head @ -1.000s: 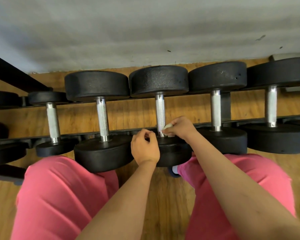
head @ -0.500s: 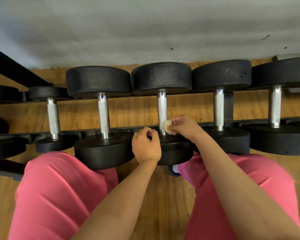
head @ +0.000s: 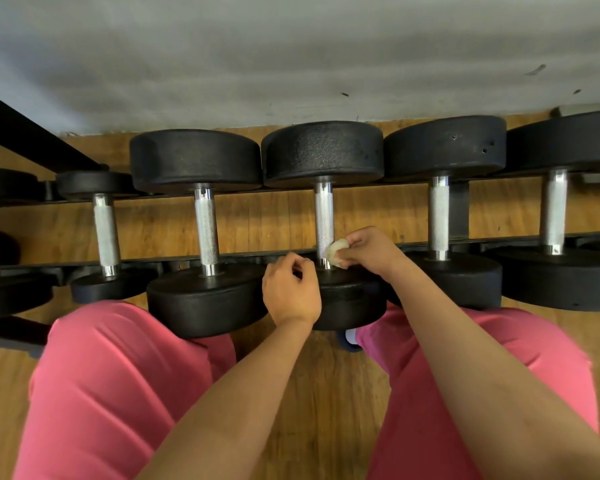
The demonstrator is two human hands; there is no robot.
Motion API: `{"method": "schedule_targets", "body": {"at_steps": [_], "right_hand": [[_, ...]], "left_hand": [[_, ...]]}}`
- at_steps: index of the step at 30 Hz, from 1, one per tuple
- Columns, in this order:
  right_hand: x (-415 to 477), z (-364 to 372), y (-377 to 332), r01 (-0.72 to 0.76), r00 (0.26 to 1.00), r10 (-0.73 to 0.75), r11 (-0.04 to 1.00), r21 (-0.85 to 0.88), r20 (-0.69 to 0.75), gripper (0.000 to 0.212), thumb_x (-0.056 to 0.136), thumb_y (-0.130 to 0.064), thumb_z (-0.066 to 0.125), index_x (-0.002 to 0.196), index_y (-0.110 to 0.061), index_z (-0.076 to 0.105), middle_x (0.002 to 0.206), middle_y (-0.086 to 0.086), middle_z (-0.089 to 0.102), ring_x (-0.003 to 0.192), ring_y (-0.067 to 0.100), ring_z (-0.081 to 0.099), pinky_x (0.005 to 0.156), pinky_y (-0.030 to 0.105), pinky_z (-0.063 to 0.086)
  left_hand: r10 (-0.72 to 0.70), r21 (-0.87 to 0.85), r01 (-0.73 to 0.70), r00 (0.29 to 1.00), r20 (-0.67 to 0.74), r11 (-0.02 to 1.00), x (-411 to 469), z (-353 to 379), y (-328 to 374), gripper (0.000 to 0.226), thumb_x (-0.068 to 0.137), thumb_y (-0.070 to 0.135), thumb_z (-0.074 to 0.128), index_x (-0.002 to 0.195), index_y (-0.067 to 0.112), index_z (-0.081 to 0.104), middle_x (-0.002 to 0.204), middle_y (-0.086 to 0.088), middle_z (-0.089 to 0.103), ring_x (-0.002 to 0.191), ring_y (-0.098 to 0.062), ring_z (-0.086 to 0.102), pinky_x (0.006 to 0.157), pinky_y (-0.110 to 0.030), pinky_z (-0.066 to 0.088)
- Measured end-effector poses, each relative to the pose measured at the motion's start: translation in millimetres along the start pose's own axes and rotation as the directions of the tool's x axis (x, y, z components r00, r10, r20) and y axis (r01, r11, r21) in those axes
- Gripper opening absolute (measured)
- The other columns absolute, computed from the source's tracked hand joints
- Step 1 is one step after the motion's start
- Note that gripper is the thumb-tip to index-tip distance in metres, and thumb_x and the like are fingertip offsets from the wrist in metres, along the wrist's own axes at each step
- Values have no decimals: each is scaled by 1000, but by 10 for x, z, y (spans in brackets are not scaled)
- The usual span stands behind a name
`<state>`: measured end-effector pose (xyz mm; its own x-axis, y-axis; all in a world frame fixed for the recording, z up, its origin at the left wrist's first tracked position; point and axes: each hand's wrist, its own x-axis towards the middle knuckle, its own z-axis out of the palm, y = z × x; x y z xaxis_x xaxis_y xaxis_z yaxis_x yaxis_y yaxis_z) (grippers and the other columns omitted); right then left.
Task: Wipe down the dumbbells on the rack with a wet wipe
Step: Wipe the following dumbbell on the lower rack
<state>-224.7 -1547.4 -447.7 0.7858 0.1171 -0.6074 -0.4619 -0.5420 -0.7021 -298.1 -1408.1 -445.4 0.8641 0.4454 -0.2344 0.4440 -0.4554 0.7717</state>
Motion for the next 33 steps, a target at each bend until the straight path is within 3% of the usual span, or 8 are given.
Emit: {"method": "schedule_targets", "body": {"at_steps": [2,6,11,16,20,25,29,33], "right_hand": [[-17,6,4,32,999,-32,999,-1,-24,6,82,-6,74,82,-8,68,78,7,68,73,10,61,69,20,45],[37,8,-55,-3,998,14,987,-160,69,24,78,-17,79,96,-3,72,96,13,71,92,22,65,86,36,51],[101,16,-140,-68,988,115,926,-371,106,38,78,-28,80,104,-4,68,96,10,66,96,23,62,82,32,48],[37,-32,-80,-13,990,50,961,-278,128,11,81,-22,77,81,-14,70,81,3,65,80,13,58,66,24,43],[52,-53,-39,19,992,14,967,-252,126,21,82,-20,77,95,-4,75,95,14,71,92,24,63,84,35,48],[48,-6,-25,22,994,4,973,-231,113,27,80,-23,78,95,-1,74,94,17,70,90,26,64,81,35,48],[30,-53,-20,9,994,8,989,-148,112,24,82,-17,77,99,-1,74,90,13,69,86,19,60,72,25,44],[13,-21,-53,-10,998,12,999,-34,59,29,80,-17,78,105,-5,73,100,10,70,95,19,63,82,28,46]], "left_hand": [[1,0,-1,1000,1,1000,1,-1,-5,20,93,24,53,80,16,66,74,16,48,85,-15,54,74,-32,41],[4,4,-4,1000,9,1000,11,3,-12,22,94,25,52,78,17,65,73,14,51,84,-12,52,72,-29,39],[7,10,-7,1000,5,1000,7,-1,-6,22,94,25,52,79,16,66,73,15,51,86,-13,53,75,-32,43],[6,10,-6,1000,11,1000,12,2,-12,22,94,24,52,79,15,65,73,15,51,87,-13,53,75,-32,41],[-4,7,4,1000,10,1000,6,-1,-1,21,94,23,53,79,15,65,74,15,51,87,-13,53,74,-30,38],[-7,5,7,1000,9,1000,1,-5,-5,22,94,25,53,78,16,65,75,15,50,87,-13,53,74,-29,36],[19,15,-19,1000,10,1000,-1,-9,17,26,94,29,54,76,14,65,72,15,50,86,-13,52,76,-32,39],[13,6,-13,1000,11,1000,0,-5,5,25,94,29,53,76,15,64,73,14,52,85,-11,52,75,-30,38]]}}
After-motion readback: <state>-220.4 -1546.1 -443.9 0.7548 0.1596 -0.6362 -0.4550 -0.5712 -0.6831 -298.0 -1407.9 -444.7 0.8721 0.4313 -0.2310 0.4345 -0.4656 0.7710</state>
